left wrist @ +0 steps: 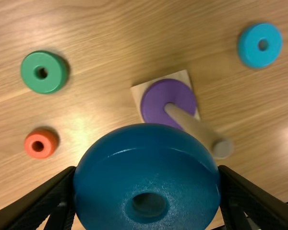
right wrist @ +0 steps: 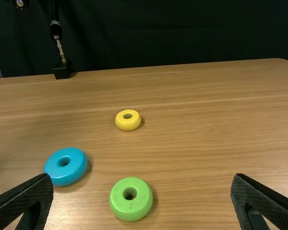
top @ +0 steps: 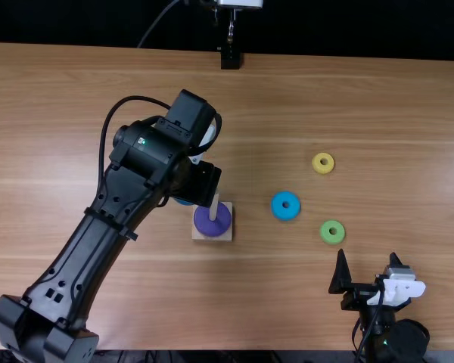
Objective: Build the Hanoi tower: stack the rings onto the peg from bottom to top in this color order: purple, dark blue, light blue, dark green, light green, yellow, orange.
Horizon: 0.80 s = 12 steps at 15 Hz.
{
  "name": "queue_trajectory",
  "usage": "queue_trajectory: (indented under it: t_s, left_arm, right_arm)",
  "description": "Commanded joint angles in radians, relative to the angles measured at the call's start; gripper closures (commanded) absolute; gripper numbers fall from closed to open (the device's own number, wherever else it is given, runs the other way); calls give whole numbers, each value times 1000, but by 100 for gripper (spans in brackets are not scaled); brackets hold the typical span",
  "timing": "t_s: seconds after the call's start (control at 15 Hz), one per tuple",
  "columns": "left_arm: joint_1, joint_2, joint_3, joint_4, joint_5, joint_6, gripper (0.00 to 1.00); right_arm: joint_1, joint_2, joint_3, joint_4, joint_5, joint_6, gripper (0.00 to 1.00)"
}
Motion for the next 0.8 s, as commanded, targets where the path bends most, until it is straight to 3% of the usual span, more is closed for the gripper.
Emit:
queue_trajectory:
  t_s: [0.0, 0.73]
  left_arm:
    - [-14, -15, 52, 3, 5, -23, 100]
    - [-93, 51, 84, 12, 5, -67, 100]
  right_arm:
    - [1, -13, -62, -76, 0, 0, 0]
    - [1, -13, -62, -76, 0, 0, 0]
